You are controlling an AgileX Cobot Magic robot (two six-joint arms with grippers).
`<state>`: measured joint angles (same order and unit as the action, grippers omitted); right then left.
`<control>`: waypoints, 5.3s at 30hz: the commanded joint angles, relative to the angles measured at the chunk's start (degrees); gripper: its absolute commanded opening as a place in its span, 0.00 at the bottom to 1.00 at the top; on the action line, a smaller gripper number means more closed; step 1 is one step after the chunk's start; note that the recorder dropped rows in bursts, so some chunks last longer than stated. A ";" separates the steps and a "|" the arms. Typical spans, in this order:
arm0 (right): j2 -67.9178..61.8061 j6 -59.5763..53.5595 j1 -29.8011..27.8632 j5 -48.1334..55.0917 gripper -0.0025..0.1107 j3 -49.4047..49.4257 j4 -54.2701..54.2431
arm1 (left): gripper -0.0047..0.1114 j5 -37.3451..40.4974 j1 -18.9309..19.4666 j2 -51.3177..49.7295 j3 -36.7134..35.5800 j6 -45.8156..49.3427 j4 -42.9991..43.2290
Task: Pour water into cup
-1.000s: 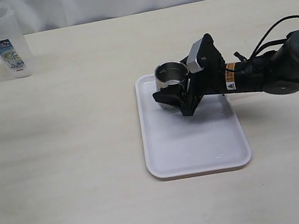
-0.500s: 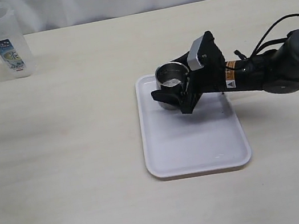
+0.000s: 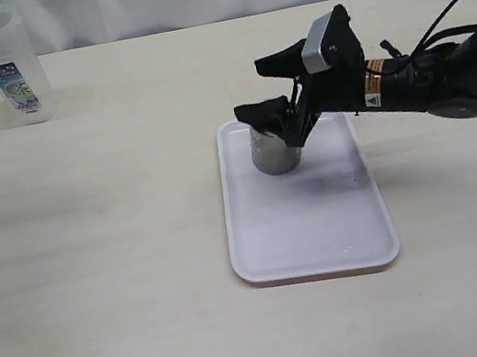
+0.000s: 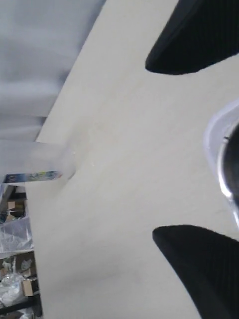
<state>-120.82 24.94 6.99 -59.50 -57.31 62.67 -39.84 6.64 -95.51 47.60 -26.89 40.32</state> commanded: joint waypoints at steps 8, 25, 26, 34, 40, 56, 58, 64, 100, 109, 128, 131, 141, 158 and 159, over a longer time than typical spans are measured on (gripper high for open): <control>15.04 21.35 -0.33 5.30 0.18 0.15 7.18 | 0.82 -0.82 0.02 0.70 -0.21 -1.57 0.08; 40.27 32.35 -0.33 19.66 0.06 6.14 9.27 | 0.82 1.86 0.02 16.39 -0.21 -19.88 17.89; 41.63 32.33 -0.33 22.07 0.06 6.78 7.69 | 0.82 1.99 0.02 17.09 -0.21 -21.66 18.85; 55.82 30.77 -0.33 32.64 0.06 11.52 2.25 | 0.82 4.45 0.02 26.12 -2.23 -28.38 22.94; 63.40 30.77 -0.33 33.30 0.06 12.67 2.25 | 0.82 4.62 0.02 33.66 -5.21 -30.57 22.94; 68.07 31.68 -0.33 32.87 0.06 12.67 2.25 | 0.82 4.76 0.02 51.56 -13.13 -34.83 24.14; 68.07 31.68 -0.33 32.87 0.06 12.67 2.25 | 0.82 4.76 0.02 53.51 -14.13 -34.83 24.14; 68.07 31.68 -0.33 32.87 0.06 12.67 2.25 | 0.82 4.76 0.02 58.25 -15.18 -37.76 24.51; 68.06 31.58 -0.33 32.87 0.06 12.67 2.25 | 0.82 5.52 -0.95 60.02 -17.86 -42.29 5.50; 68.06 31.68 -0.33 32.87 0.06 12.67 2.25 | 0.82 12.32 -1.24 68.16 -27.94 -18.59 -27.50; 68.06 31.68 -0.33 32.87 0.06 12.67 2.25 | 0.82 47.70 -2.68 94.68 -34.65 22.82 -46.68; 68.06 31.68 -0.33 32.87 0.06 12.67 2.25 | 0.82 47.57 -2.68 95.51 -38.98 22.82 -45.66; 68.06 31.68 -0.33 32.87 0.06 12.67 2.25 | 0.82 47.67 -2.68 95.51 -47.22 22.66 -43.63; 68.06 31.68 -0.33 32.87 0.06 12.67 2.25 | 0.82 57.95 -2.68 95.51 -47.60 24.19 -38.57; 68.06 31.68 -0.33 32.87 0.06 12.67 2.25 | 0.82 57.95 -2.68 95.51 -47.60 24.19 -38.57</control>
<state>-52.99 56.52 6.99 -26.92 -45.03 65.49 18.13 4.46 -0.19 0.18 -2.98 2.32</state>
